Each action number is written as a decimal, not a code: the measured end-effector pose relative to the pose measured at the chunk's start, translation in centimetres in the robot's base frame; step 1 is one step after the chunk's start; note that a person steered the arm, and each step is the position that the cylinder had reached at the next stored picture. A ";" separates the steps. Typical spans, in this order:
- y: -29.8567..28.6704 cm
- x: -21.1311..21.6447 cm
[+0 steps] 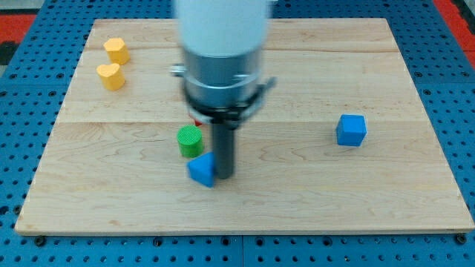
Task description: Move the blue triangle to the center left
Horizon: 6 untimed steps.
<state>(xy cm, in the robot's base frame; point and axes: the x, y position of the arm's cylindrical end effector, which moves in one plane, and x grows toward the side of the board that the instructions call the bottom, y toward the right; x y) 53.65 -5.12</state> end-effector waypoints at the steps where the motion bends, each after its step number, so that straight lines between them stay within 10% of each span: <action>1: -6.1 0.8; 3: -9.4 2.6; 6: -15.4 -7.7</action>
<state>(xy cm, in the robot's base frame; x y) 45.91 -20.55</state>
